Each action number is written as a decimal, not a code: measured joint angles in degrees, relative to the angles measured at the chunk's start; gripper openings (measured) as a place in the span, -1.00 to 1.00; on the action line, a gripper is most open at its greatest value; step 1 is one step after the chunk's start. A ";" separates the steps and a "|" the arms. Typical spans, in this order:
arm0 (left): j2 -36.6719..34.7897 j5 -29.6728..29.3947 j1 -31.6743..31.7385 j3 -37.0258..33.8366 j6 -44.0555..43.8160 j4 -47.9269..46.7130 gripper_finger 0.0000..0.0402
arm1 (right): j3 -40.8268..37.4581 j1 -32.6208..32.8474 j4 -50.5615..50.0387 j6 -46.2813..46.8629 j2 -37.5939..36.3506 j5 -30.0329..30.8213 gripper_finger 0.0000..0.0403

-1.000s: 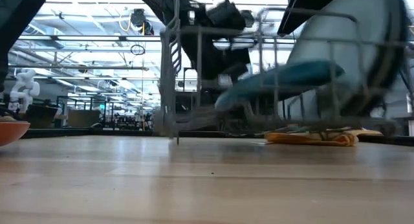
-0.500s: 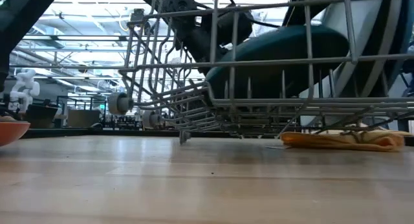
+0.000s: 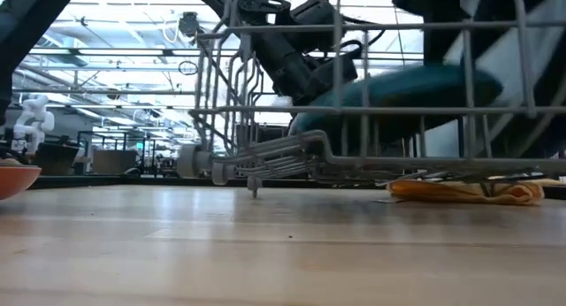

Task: Sort dishes
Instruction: Put the dark green plate into the green dish rack

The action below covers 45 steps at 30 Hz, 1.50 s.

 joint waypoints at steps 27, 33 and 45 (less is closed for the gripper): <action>-0.11 -0.54 -1.20 -0.09 -1.86 -1.51 -0.47 | -0.23 1.21 0.13 -1.09 7.79 19.47 -0.25; -0.02 1.45 -1.11 -0.09 -3.92 -0.67 -0.47 | -0.19 1.51 0.68 3.63 7.78 28.34 -0.27; -1.02 3.58 -0.94 2.53 -4.93 -0.69 -0.47 | -0.19 2.58 -0.80 9.93 7.78 33.24 -0.28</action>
